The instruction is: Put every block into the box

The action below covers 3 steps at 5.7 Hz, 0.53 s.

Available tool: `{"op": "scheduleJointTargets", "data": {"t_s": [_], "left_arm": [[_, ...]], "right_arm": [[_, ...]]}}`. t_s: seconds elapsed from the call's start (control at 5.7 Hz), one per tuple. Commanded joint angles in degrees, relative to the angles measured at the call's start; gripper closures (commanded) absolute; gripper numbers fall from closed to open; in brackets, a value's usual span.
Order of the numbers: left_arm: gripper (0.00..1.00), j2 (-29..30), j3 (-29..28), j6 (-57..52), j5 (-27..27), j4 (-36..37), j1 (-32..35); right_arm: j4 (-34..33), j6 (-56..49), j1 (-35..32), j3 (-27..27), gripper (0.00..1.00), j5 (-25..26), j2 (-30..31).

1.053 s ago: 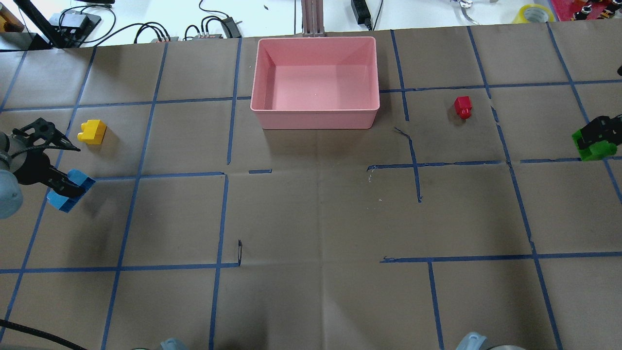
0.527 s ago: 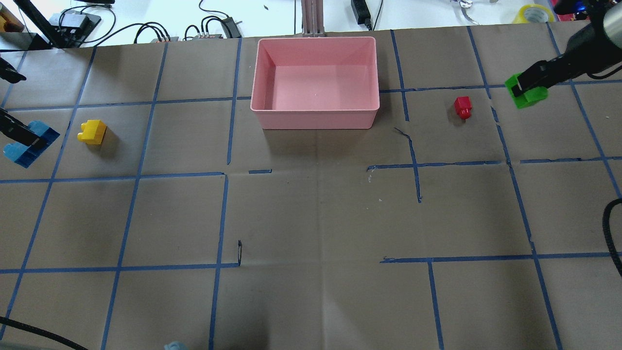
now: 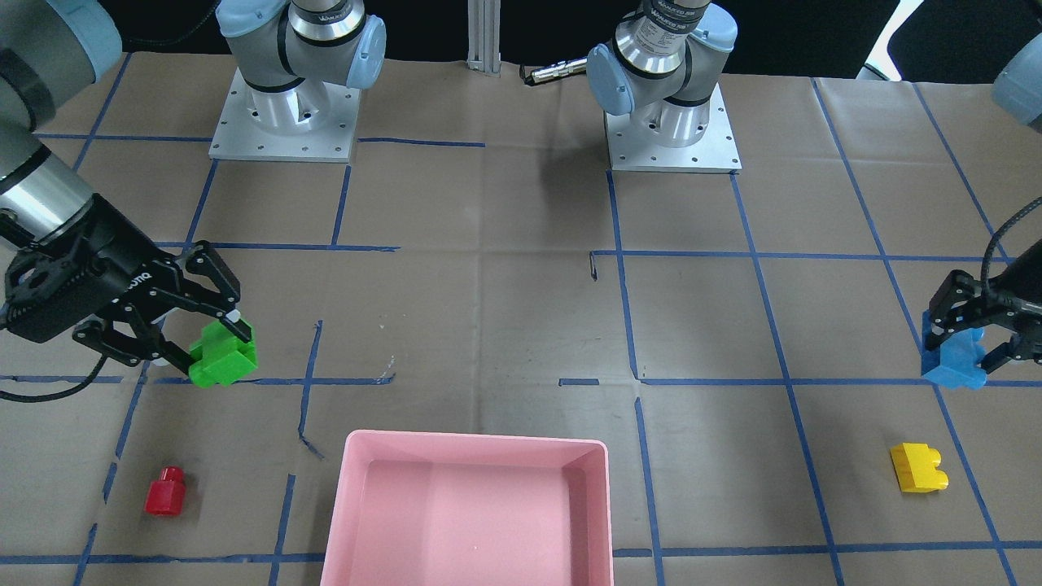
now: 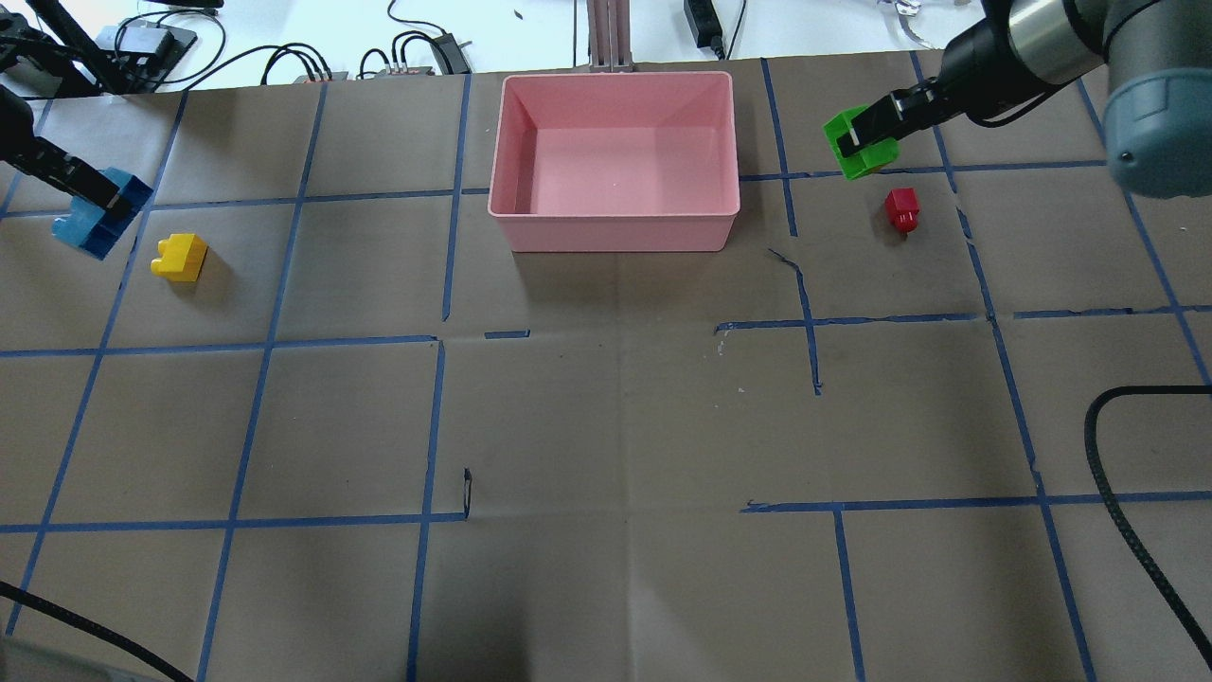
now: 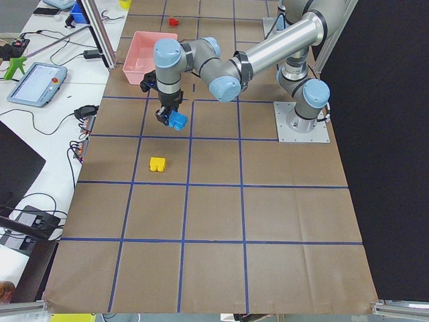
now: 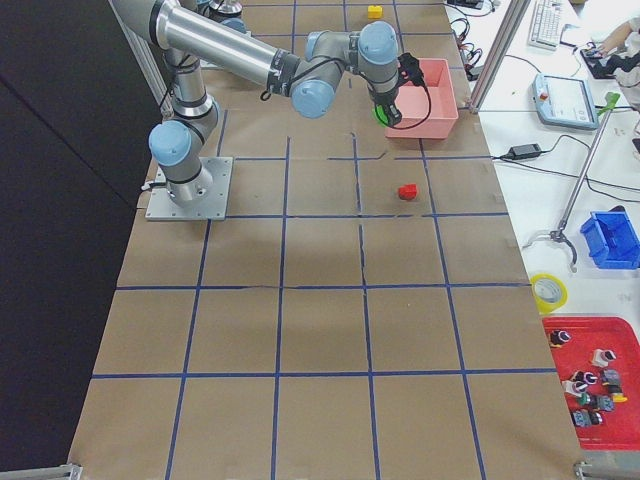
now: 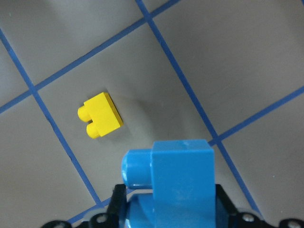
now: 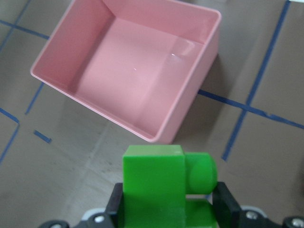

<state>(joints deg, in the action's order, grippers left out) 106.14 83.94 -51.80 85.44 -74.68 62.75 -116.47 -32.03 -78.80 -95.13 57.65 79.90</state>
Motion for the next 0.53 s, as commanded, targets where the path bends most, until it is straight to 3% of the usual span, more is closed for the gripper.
{"op": "scheduleJointTargets", "data": {"t_s": [0.0, 0.35], "left_arm": [[0.68, 1.44, -2.02, 21.78, -0.36, 0.59, 6.13], [0.68, 4.14, -2.72, 33.81, -0.28, 5.56, 12.36]], "right_arm": [[-6.37, 10.63, -8.35, 8.58, 0.91, -4.82, -8.83], [-7.36, 11.45, -12.59, 16.79, 0.86, -5.0, -19.3]]}}
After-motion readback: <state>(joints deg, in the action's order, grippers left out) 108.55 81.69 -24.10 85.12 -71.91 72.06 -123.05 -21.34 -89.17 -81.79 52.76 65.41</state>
